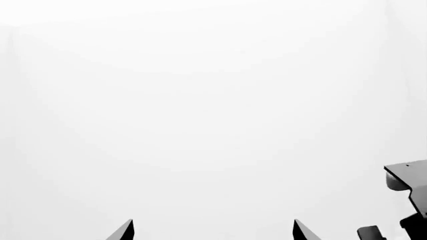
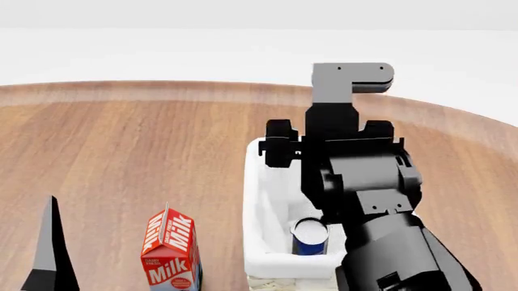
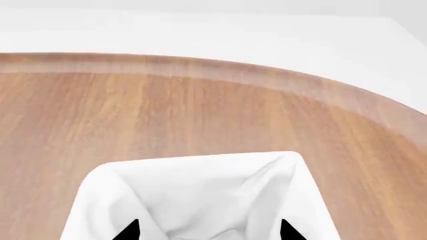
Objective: Pick up the alphabet soup and the tomato sauce, and put them in the basket.
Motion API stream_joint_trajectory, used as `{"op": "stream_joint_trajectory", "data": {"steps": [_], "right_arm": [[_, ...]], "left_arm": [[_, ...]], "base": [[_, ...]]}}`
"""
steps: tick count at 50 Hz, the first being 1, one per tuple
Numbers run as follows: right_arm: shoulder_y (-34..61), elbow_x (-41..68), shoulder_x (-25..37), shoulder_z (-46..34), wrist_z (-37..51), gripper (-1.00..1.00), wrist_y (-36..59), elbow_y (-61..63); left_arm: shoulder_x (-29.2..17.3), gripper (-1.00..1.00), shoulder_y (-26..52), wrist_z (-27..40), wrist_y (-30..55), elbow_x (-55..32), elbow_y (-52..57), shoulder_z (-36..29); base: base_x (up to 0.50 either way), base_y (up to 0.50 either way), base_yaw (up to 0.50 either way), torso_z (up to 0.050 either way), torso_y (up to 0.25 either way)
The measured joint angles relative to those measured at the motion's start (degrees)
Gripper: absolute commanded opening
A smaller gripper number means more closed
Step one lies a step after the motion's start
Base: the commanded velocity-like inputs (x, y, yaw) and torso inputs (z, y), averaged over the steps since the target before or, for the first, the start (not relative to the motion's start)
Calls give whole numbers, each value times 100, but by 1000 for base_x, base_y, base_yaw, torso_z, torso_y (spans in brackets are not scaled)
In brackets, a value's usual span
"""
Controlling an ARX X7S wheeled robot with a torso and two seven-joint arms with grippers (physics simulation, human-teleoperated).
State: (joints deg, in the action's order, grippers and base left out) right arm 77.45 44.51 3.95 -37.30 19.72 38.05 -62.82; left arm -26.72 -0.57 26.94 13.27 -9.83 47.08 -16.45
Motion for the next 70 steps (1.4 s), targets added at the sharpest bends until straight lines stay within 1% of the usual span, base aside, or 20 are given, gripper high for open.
{"op": "stream_joint_trajectory", "data": {"steps": [14, 33, 43, 52, 70], "right_arm": [[205, 444, 605, -27, 124, 100, 1185, 2065], [145, 1252, 1406, -114, 89, 100, 2488, 4478], [-398, 1953, 1807, 108, 637, 100, 3011, 5988], [-1007, 2570, 2114, 263, 1097, 100, 3292, 7165], [-1955, 3454, 2655, 310, 1754, 100, 3608, 8691]], "left_arm": [[-10, 100, 26, 24, 53, 0, 49, -27], [-76, 100, 51, 63, 136, -33, 165, 26], [-103, 100, 25, 70, 64, -31, 126, 50], [-144, 100, -1, 99, 71, -40, 169, 100], [-187, 100, -2, 147, 133, -40, 249, 121]], "base": [[0, 0, 0, 0, 0], [0, 0, 0, 0, 0], [0, 0, 0, 0, 0], [0, 0, 0, 0, 0], [0, 0, 0, 0, 0]]}}
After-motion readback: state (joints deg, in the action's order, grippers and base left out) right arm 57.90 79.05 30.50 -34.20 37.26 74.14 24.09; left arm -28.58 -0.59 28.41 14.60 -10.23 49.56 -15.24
